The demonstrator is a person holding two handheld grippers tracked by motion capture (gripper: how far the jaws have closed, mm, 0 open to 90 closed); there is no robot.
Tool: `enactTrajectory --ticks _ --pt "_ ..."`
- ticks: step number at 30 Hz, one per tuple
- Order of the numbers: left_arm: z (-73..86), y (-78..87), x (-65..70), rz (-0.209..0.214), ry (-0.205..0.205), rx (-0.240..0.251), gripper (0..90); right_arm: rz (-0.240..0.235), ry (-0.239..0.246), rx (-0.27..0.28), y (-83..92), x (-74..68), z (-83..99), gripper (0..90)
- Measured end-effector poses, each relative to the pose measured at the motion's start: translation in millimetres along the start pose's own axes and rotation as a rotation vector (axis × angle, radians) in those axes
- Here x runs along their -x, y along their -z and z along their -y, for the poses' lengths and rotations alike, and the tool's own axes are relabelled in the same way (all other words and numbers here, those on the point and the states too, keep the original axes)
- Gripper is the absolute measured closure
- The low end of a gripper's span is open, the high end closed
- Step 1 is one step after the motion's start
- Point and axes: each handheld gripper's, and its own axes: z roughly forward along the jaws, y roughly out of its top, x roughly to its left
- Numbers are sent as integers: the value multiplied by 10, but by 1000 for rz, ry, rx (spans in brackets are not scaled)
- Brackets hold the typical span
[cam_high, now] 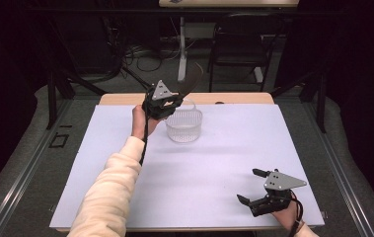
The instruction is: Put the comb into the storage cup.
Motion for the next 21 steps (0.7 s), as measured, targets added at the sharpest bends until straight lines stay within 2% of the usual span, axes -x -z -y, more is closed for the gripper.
enactTrajectory --ticks 12,21 --pt "-1 -104 47 39 -23 -4 720 0 -2 0 2 1 1 0" --pt "2 -173 79 71 -58 -2 720 -1 -3 0 2 0 1 0"
